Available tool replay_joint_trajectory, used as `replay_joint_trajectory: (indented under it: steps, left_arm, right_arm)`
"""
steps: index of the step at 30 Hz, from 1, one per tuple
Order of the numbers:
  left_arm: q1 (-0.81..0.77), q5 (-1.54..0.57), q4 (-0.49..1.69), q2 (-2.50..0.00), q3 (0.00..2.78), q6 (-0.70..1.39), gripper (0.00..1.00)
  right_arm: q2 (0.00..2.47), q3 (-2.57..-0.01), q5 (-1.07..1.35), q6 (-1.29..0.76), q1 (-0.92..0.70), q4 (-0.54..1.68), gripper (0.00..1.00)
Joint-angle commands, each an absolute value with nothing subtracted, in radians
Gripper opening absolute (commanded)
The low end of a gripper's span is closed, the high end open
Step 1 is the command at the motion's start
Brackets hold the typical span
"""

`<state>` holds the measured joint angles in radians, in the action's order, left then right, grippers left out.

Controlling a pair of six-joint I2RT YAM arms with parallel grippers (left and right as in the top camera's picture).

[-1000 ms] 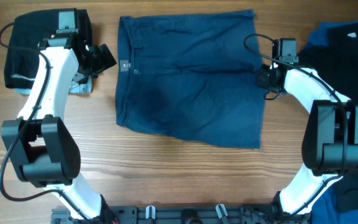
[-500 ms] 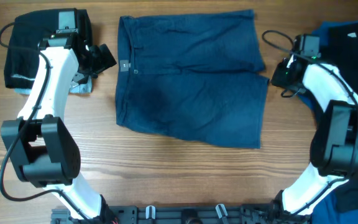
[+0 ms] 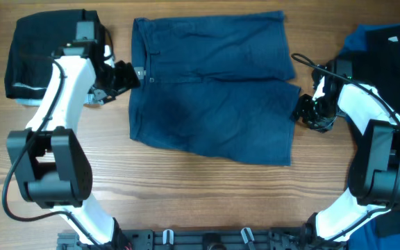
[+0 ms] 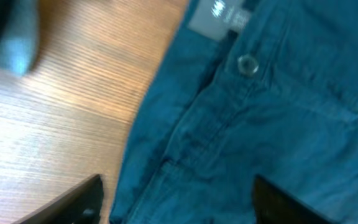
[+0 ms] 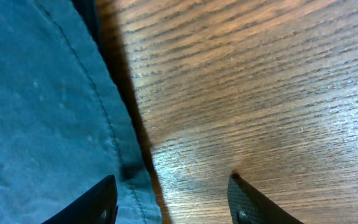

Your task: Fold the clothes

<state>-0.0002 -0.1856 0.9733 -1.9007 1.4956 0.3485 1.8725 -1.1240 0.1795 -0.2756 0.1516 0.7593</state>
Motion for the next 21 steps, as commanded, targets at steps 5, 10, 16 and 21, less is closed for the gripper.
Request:
replay_joint_trajectory:
  steps: [5,10,16,21]
  left_arm:
    - [-0.018,-0.221,0.719,-1.913,1.241,0.322,0.40]
    - [-0.018,-0.258,0.617,-1.913,1.141,0.322,0.39]
    - [-0.018,-0.274,0.605,-1.913,1.131,0.322,0.36]
    - [-0.018,-0.307,0.609,-1.913,1.132,0.322,0.14]
  right_arm:
    - [1.863,-1.106,0.242,-0.264,0.147,0.751,0.57]
    - [1.863,-1.106,0.242,-0.265,0.147,0.746,0.58]
    - [1.863,-1.106,0.241,-0.265,0.147,0.744,0.59]
    - [1.863,-1.106,0.241,-0.265,0.147,0.744,0.59]
